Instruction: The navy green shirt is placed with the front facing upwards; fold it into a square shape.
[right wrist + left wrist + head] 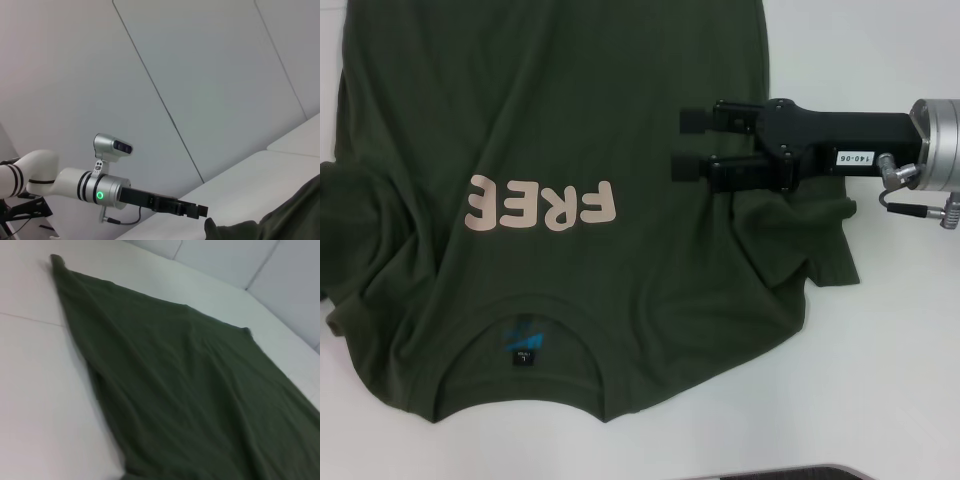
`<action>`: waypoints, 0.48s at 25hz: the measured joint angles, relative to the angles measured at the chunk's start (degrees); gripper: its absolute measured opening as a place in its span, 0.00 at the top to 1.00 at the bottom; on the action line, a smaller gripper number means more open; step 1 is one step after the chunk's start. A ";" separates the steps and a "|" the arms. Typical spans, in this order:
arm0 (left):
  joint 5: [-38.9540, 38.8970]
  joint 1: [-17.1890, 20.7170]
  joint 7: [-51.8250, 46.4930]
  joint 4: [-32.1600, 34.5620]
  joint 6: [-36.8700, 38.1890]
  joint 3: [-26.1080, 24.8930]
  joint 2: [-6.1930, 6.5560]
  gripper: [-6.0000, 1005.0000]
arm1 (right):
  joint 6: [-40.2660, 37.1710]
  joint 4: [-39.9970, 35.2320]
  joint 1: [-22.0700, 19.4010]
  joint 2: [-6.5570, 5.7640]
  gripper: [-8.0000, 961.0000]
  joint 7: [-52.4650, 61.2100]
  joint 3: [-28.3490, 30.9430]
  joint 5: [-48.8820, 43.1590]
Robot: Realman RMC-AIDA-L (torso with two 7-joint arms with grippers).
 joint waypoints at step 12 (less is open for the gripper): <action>1.27 0.21 -0.03 -0.56 -5.42 0.00 -0.13 0.07 | 0.00 0.10 -0.35 0.02 0.05 0.00 0.22 0.05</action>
